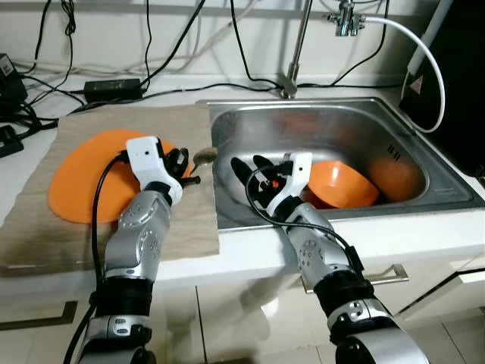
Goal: Kitchen organization
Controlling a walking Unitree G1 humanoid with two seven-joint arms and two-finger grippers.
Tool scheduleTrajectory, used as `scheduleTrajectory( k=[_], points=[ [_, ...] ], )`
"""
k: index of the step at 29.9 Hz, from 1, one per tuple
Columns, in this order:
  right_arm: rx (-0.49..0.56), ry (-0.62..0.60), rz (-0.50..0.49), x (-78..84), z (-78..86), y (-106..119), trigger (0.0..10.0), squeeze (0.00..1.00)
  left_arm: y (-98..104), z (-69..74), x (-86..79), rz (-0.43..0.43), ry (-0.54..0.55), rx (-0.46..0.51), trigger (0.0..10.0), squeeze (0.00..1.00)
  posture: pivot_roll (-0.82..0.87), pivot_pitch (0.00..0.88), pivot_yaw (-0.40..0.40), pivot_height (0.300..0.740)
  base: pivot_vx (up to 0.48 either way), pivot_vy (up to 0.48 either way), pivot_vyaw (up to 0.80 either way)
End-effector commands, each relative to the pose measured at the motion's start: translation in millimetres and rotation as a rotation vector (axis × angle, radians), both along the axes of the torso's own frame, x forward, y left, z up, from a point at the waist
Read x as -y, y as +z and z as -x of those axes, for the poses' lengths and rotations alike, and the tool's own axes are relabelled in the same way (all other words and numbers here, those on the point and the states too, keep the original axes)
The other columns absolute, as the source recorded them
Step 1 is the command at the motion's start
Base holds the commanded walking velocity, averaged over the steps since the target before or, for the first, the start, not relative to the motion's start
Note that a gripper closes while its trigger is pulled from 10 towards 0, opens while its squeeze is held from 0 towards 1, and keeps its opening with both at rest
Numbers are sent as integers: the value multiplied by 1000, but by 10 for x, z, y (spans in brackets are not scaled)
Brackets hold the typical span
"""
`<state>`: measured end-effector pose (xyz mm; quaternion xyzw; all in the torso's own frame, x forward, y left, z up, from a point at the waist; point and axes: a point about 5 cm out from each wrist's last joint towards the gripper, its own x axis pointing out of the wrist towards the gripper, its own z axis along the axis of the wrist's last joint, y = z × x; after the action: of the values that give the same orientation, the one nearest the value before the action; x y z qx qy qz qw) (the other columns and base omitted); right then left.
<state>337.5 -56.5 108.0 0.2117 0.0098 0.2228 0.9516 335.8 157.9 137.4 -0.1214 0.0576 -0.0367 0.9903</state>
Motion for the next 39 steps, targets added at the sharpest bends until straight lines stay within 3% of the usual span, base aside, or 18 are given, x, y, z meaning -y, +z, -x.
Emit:
scheduleTrajectory(
  k=[1,4,8,13,17,21,25,31,39],
  points=[
    [-96,-158,366,626,-247,126,10000,0,-188,35,-13,-20,34,-114,10000,0,-11,0,0,740,0,0,0],
    [-102,-159,340,600,-226,124,10000,0,-196,39,-35,-54,46,-128,10000,0,-8,0,0,740,0,0,0],
    [-44,-185,367,559,-180,163,10000,0,-81,86,-22,-120,57,-56,10000,0,18,0,0,740,0,0,0],
    [21,-186,388,396,-137,218,10000,0,-37,132,-39,-110,76,-12,10000,0,31,0,0,740,0,0,0],
    [30,-169,419,319,-116,189,10000,0,-90,131,-22,-100,111,-30,10000,0,41,0,4,740,0,0,0],
    [6,-145,412,266,-79,128,10000,0,-202,190,-21,-83,65,-71,10000,0,50,0,-9,740,0,0,0],
    [23,-119,431,198,-53,68,10000,0,-229,241,-128,-67,45,-14,10000,0,58,0,-21,740,0,0,0],
    [12,-129,410,217,-126,34,10000,0,-183,166,-189,-58,70,29,10000,0,57,0,-20,740,0,0,0],
    [-10,-187,408,377,-234,78,10000,0,-123,85,-188,-54,61,39,10000,0,24,0,-8,740,0,0,0]
  ],
)
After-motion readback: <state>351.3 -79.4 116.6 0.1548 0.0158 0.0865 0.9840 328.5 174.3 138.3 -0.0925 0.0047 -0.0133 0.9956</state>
